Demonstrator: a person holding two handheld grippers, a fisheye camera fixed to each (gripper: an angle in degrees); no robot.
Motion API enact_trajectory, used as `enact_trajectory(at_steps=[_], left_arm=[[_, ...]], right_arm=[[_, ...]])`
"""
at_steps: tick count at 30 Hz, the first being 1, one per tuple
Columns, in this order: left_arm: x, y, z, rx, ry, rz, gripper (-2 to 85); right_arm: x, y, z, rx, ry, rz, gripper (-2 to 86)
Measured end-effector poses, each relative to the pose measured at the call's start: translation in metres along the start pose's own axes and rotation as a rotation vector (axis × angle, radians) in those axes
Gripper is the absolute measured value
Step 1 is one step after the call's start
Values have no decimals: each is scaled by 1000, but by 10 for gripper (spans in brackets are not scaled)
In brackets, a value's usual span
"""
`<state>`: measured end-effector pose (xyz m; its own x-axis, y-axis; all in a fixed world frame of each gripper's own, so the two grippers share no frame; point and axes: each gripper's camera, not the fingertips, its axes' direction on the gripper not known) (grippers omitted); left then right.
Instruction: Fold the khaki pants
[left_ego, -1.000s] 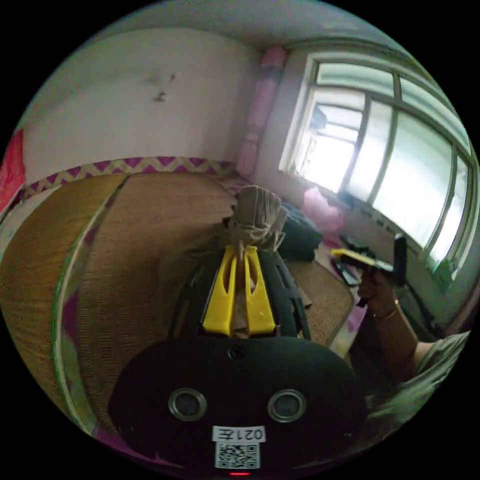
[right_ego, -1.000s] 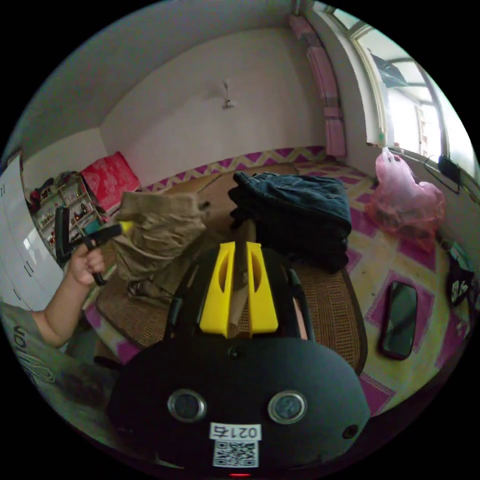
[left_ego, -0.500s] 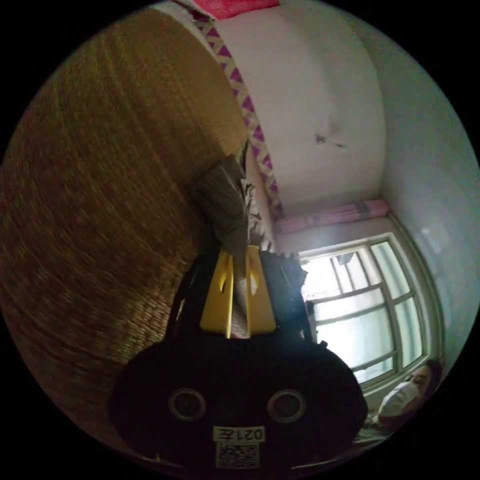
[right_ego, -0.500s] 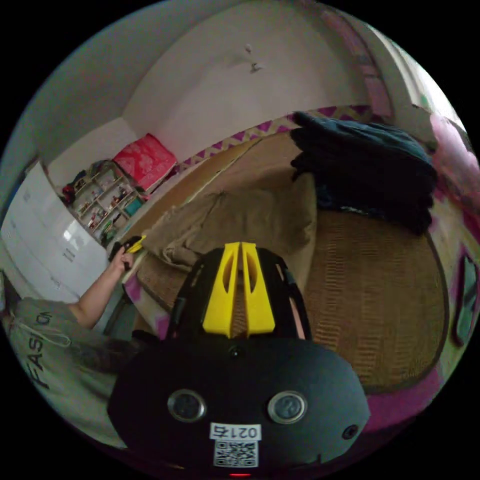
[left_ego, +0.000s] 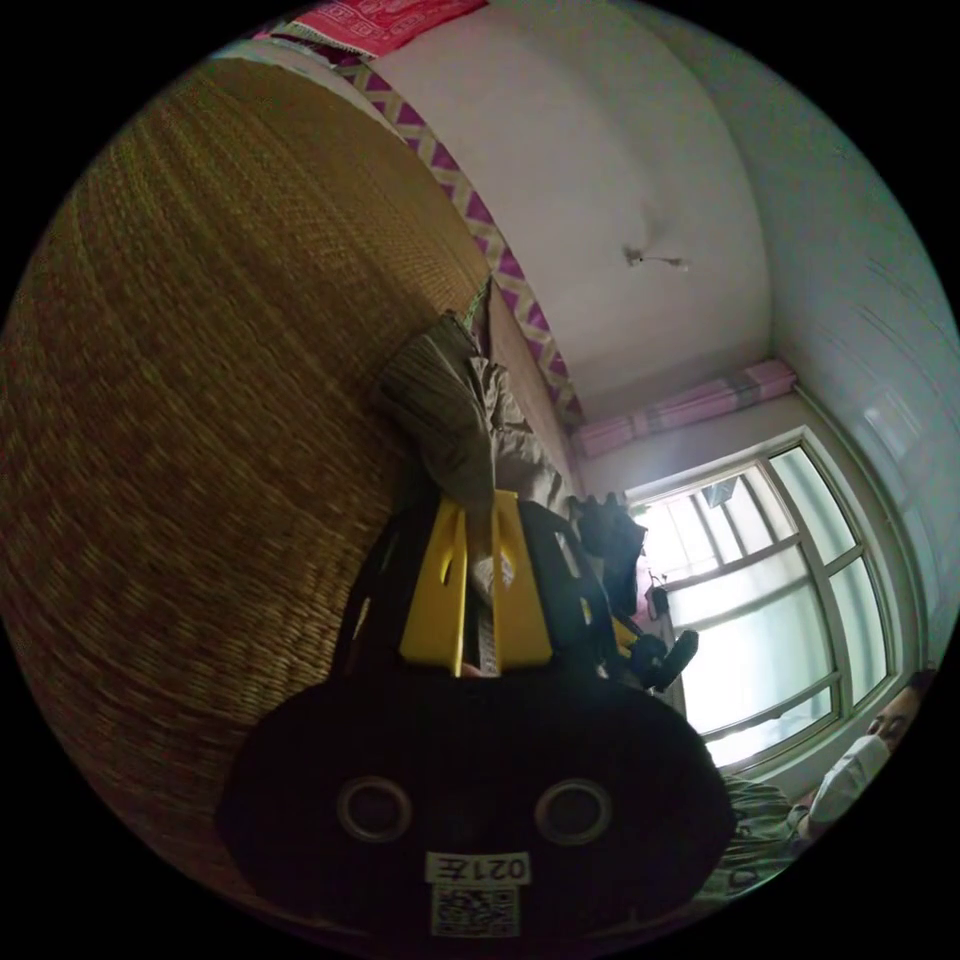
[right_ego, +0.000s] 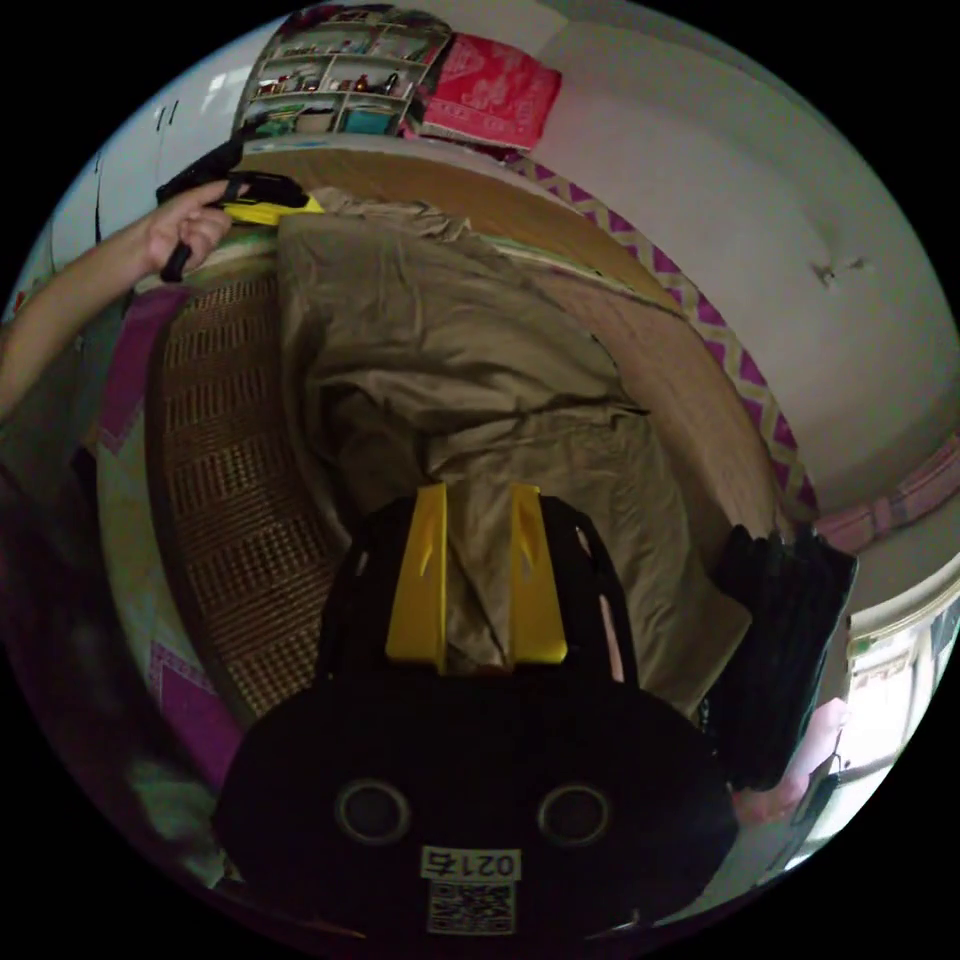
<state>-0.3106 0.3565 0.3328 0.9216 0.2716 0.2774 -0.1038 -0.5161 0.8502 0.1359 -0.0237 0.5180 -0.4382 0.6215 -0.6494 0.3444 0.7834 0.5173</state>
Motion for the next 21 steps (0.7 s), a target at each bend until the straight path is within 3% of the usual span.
enact_trajectory(at_steps=[6, 12, 16, 21], left_arm=[[19, -23, -36, 1, -4, 15, 13], [36, -42, -65, 0, 6, 18, 14], [48, -51, -80, 3, -7, 33, 12], [63, -62, -97, 3, -10, 31, 9]], right_arm=[[48, 9, 1, 31, -151, 209, 89], [35, 20, -2, 8, -176, 40, 86], [42, 26, 6, -8, -76, 42, 84], [109, 57, 7, 72, -211, 332, 16]])
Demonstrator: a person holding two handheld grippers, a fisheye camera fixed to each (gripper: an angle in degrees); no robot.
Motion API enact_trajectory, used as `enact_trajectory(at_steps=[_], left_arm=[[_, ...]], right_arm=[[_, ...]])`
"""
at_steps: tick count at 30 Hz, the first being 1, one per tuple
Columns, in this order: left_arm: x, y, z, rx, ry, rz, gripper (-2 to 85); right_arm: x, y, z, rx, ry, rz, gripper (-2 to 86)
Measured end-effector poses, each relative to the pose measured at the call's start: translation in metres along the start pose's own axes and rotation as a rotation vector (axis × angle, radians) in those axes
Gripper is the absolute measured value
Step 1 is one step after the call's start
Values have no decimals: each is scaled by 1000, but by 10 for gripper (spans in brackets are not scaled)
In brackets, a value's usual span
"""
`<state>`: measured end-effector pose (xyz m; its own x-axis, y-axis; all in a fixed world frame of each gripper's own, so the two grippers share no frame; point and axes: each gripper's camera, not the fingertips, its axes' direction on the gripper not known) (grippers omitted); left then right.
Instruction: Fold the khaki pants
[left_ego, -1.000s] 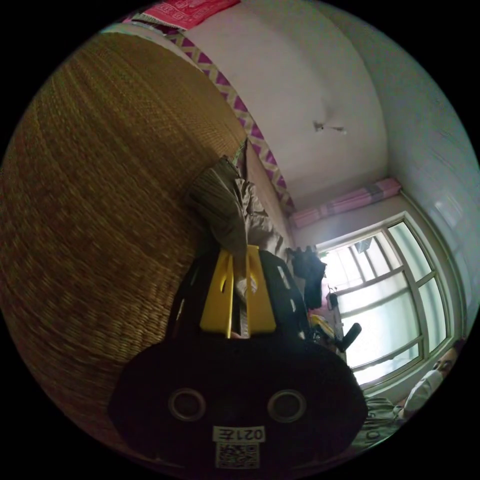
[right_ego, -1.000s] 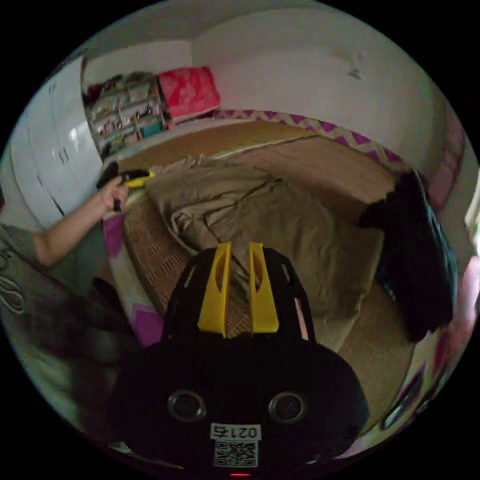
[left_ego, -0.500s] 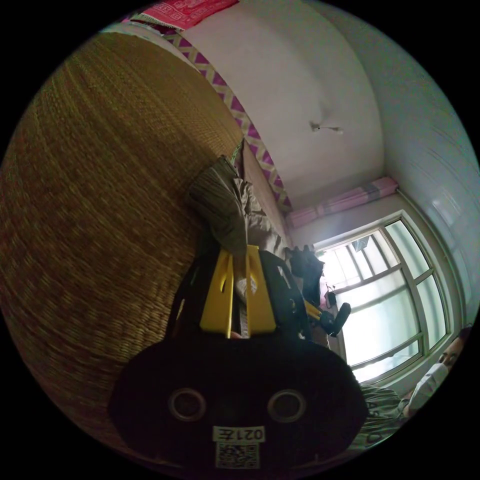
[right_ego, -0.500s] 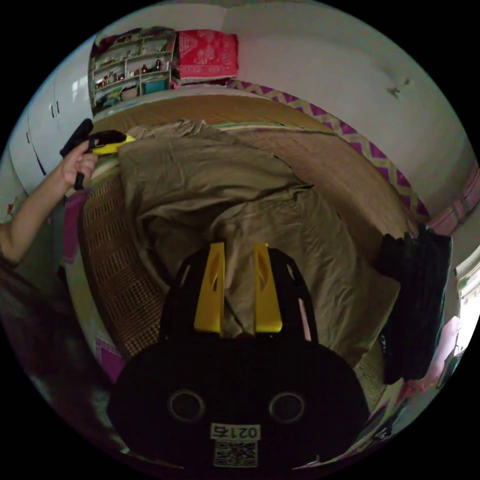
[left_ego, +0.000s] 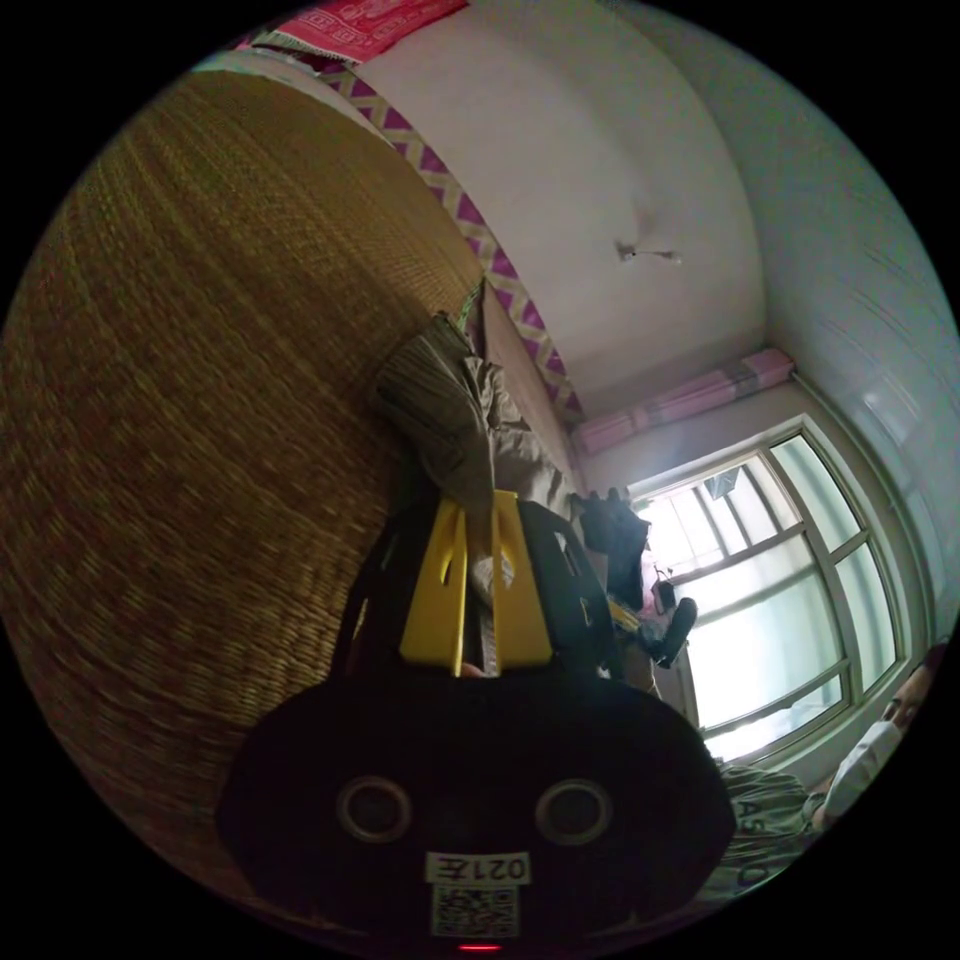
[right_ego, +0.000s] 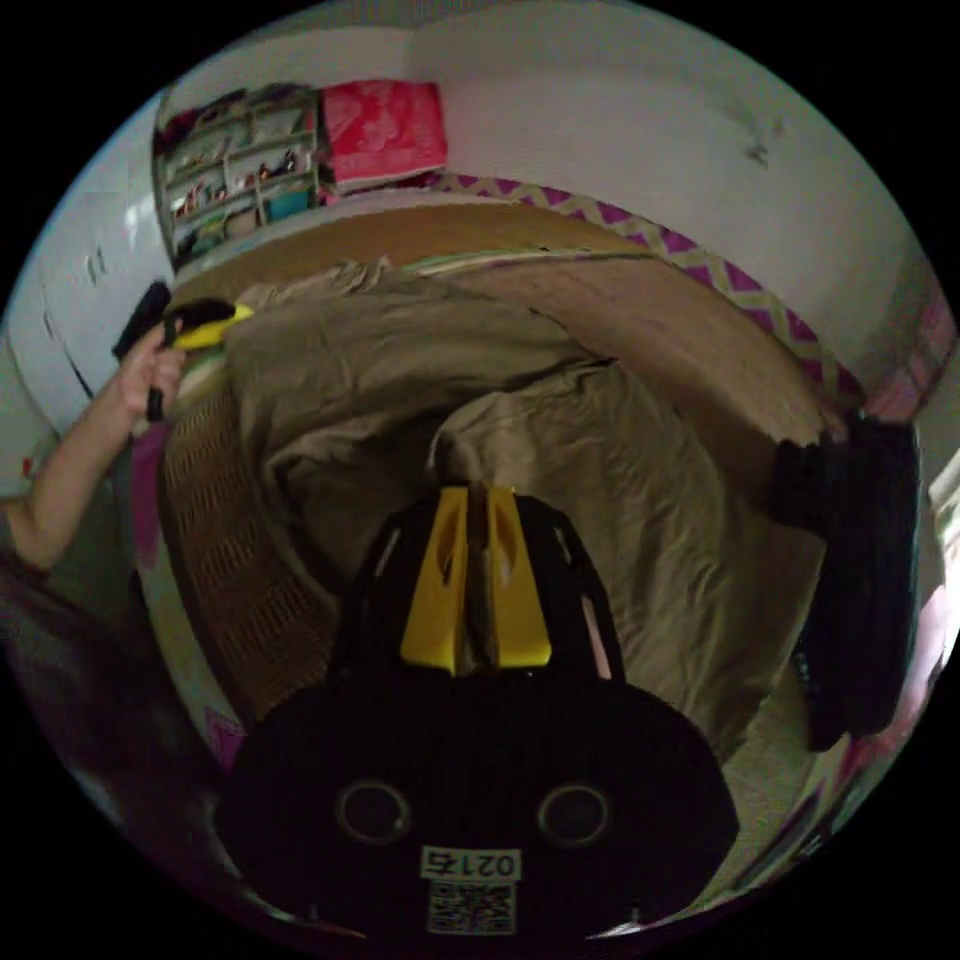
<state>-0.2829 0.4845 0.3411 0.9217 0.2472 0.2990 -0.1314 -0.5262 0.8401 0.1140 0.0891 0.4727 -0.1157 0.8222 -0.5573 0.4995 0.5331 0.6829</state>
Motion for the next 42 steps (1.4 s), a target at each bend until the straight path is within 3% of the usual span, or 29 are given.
enact_trajectory(at_steps=[5, 9, 13, 17, 20, 25, 29, 32, 37, 42], left_arm=[[13, -8, -11, 4, -2, 2, 3], [32, -18, -20, 3, -4, 12, -7], [66, -39, -32, 19, 35, 63, -8], [94, -69, -56, 51, -57, 145, -8], [79, -80, -81, 93, -122, 95, -8], [25, -60, -102, 84, -194, -74, -8], [15, -36, -106, 107, -105, -144, -8], [31, -24, -102, 87, -191, -85, -6], [51, -1, -104, 118, -205, -46, -1], [122, 41, -116, 519, -476, 189, -7]], right_arm=[[57, 17, -13, 23, -138, 96, -7], [146, 60, -100, 289, -287, 317, -9], [240, 133, -206, 515, -240, 512, -9], [333, 245, -296, 651, -102, 755, -9], [372, 319, -294, 564, -88, 913, -9], [379, 402, -218, 390, -268, 1051, -6], [371, 440, -211, 457, -331, 1102, 1], [371, 457, -235, 497, -284, 1147, 7], [354, 423, -283, 520, -12, 988, 24], [337, 284, -263, 323, 71, 437, 75]])
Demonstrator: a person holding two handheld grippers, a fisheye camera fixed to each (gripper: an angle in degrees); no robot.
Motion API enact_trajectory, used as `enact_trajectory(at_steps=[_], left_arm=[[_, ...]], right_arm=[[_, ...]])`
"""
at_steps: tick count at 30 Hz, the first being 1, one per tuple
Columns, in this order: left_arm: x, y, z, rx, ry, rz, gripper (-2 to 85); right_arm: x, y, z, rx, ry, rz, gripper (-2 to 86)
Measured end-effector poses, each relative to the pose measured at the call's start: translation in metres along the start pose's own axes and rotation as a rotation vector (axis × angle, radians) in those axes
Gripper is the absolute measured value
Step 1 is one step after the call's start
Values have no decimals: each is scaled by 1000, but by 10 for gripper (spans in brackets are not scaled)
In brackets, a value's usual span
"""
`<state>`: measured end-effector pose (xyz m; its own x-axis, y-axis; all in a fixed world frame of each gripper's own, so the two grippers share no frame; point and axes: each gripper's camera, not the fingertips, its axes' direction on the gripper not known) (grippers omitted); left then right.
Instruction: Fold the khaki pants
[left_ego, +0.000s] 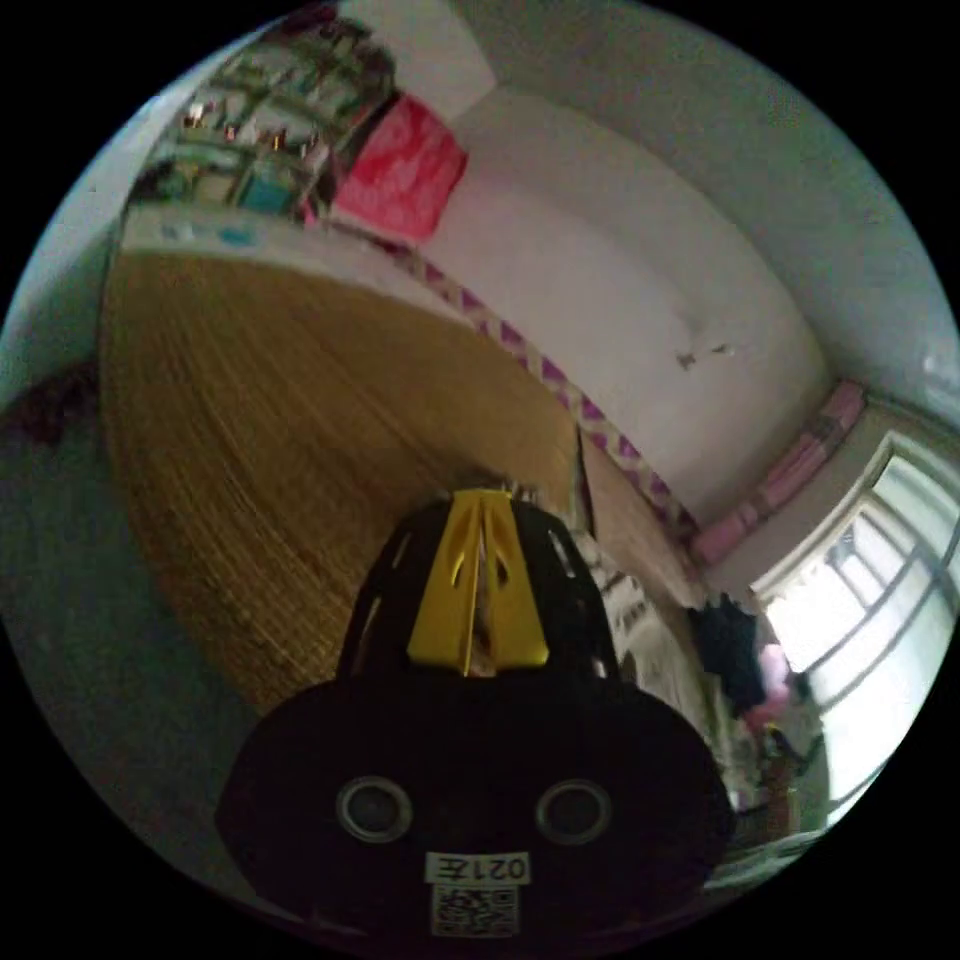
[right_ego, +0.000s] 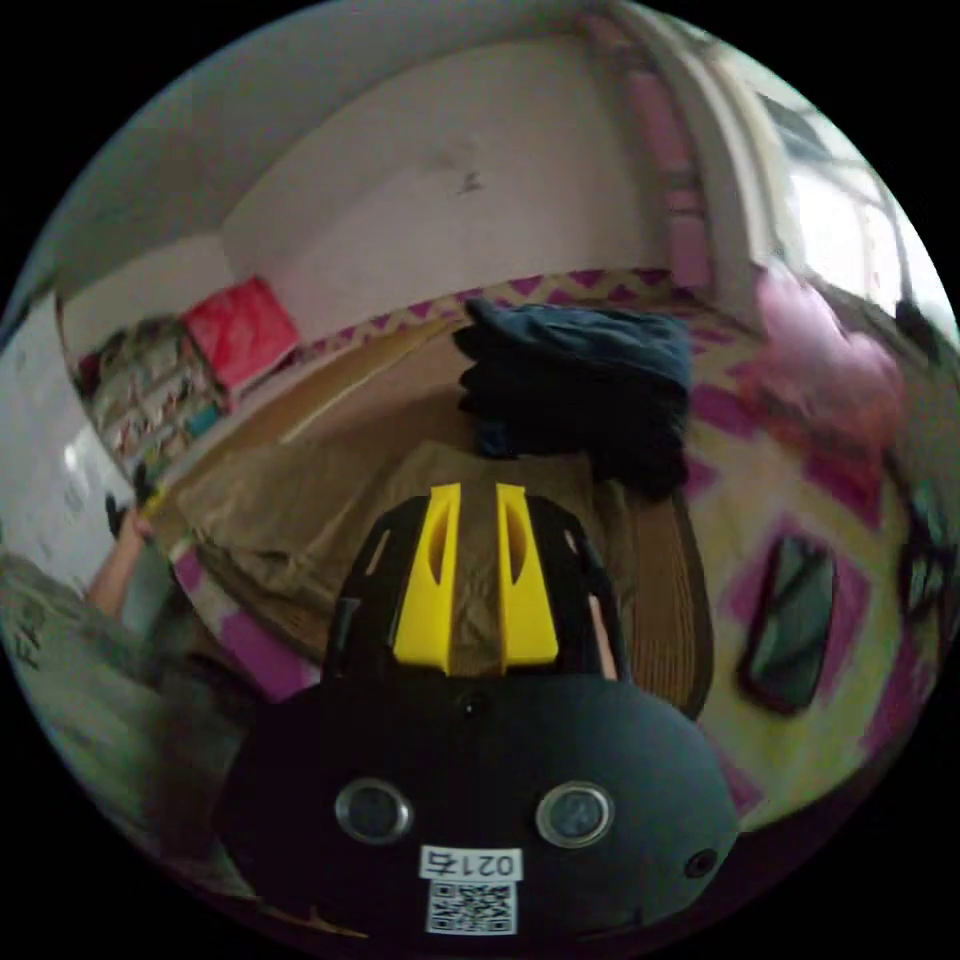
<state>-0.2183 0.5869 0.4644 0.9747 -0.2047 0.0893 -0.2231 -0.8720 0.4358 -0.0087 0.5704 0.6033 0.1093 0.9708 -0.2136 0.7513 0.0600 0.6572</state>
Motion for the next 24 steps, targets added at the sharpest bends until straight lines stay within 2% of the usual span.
enact_trajectory(at_steps=[2, 5, 9, 12, 19, 21, 24], left_arm=[[36, 1, 11, -42, 48, 187, -5], [94, 10, 58, -239, 290, 435, 8], [167, 43, 128, -431, 354, 753, 64], [205, 64, 170, -546, 388, 901, 82], [251, 94, 221, -659, 468, 1024, 98], [257, 101, 229, -690, 481, 1041, 105], [261, 107, 234, -710, 515, 1048, 106]], right_arm=[[-25, -29, 33, -60, 19, -191, 85], [-49, -68, 89, -151, 26, -436, 96], [-53, -106, 162, -336, -19, -592, 103], [-57, -121, 195, -446, -81, -677, 101], [-68, -130, 238, -626, -225, -739, 58], [-69, -135, 235, -631, -247, -731, 6], [-71, -143, 209, -569, -261, -714, -6]])
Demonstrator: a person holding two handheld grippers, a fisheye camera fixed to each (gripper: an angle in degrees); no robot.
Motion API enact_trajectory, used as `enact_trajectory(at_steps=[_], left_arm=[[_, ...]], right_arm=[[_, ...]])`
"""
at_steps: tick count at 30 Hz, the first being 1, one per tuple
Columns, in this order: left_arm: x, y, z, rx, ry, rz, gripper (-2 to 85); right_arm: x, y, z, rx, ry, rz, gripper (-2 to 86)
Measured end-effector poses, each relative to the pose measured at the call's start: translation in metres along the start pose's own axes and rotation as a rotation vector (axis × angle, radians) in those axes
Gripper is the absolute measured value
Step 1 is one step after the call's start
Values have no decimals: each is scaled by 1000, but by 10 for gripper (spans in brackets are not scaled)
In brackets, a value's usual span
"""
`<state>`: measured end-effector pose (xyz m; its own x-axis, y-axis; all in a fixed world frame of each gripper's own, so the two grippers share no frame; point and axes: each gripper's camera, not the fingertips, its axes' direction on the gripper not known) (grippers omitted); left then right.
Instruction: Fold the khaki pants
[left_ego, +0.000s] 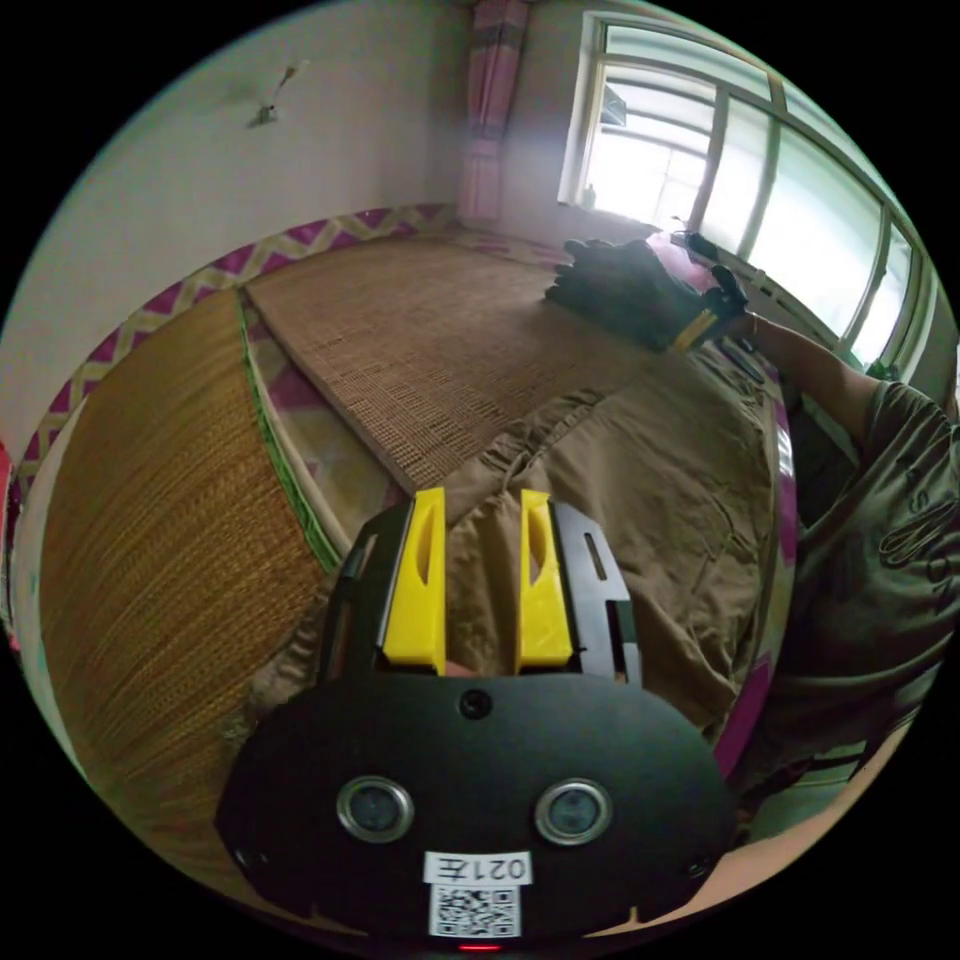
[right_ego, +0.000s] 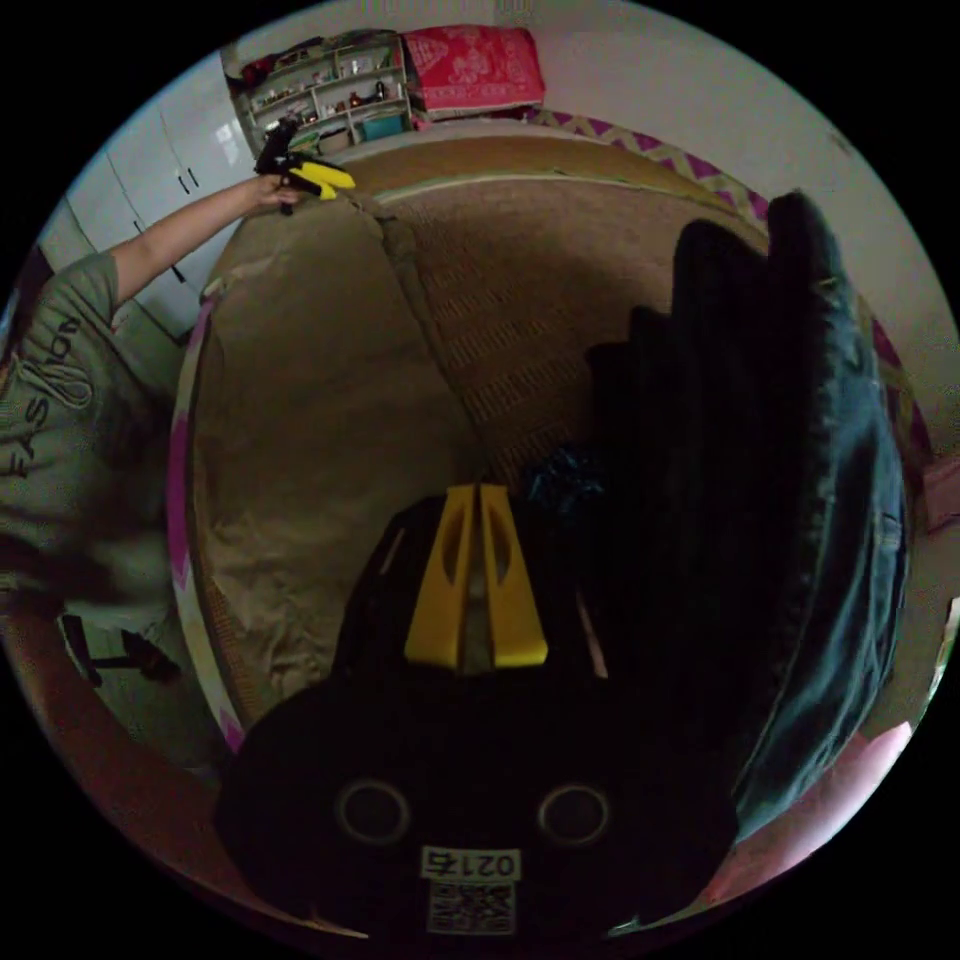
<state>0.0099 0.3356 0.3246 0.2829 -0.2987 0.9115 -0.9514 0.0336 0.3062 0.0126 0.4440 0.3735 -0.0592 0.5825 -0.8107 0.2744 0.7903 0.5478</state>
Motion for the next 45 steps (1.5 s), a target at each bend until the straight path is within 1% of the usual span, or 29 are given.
enact_trajectory(at_steps=[4, 6, 8, 9, 10, 13, 15, 16, 18, 22, 24, 27, 30, 35, 38, 39, 41, 43, 45], left_arm=[[8, -5, 16, -70, 32, 49, 93], [13, -5, 32, -158, 5, 73, 56], [17, -5, 40, -202, -3, 92, 13], [22, -4, 39, -192, -16, 108, 3], [25, -4, 37, -176, -26, 119, -1], [40, 4, 8, -41, -49, 151, -8], [61, 19, -32, 91, -51, 180, -9], [69, 24, -43, 118, -55, 192, -9], [108, 52, -84, 205, -74, 250, -9], [168, 105, -127, 254, -99, 284, -10], [199, 140, -137, 249, -116, 247, -10], [221, 177, -133, 229, -101, 147, -9], [226, 207, -120, 218, -63, 30, -9], [211, 239, -92, 246, 8, -173, -9], [200, 249, -75, 228, 43, -276, -9], [196, 252, -73, 229, 51, -313, -9], [192, 251, -74, 233, 58, -351, -9], [190, 249, -87, 261, 55, -367, -9], [192, 238, -117, 364, 69, -324, -9]], right_arm=[[-25, 13, -34, 75, 43, -27, -9], [-42, 22, -55, 126, 73, -23, -10], [-56, 28, -70, 172, 93, -9, -10], [-64, 33, -80, 206, 98, 4, -10], [-69, 36, -85, 218, 100, 10, -10], [-101, 48, -108, 248, 128, -1, -10], [-142, 61, -132, 262, 166, -37, -10], [-154, 64, -138, 266, 179, -45, -10], [-210, 84, -161, 288, 222, -88, -10], [-302, 121, -175, 297, 272, -128, -10], [-354, 143, -165, 285, 284, -107, -10], [-399, 167, -136, 264, 264, -48, -10], [-418, 183, -97, 229, 202, 20, -10], [-414, 191, -37, 203, 135, 114, -10], [-408, 185, -5, 148, 162, 140, -8], [-403, 184, 2, 160, 177, 171, -6], [-395, 181, 8, 168, 179, 216, 1], [-388, 178, 10, 133, 147, 216, 17], [-380, 179, 1, 80, 89, 160, 46]])
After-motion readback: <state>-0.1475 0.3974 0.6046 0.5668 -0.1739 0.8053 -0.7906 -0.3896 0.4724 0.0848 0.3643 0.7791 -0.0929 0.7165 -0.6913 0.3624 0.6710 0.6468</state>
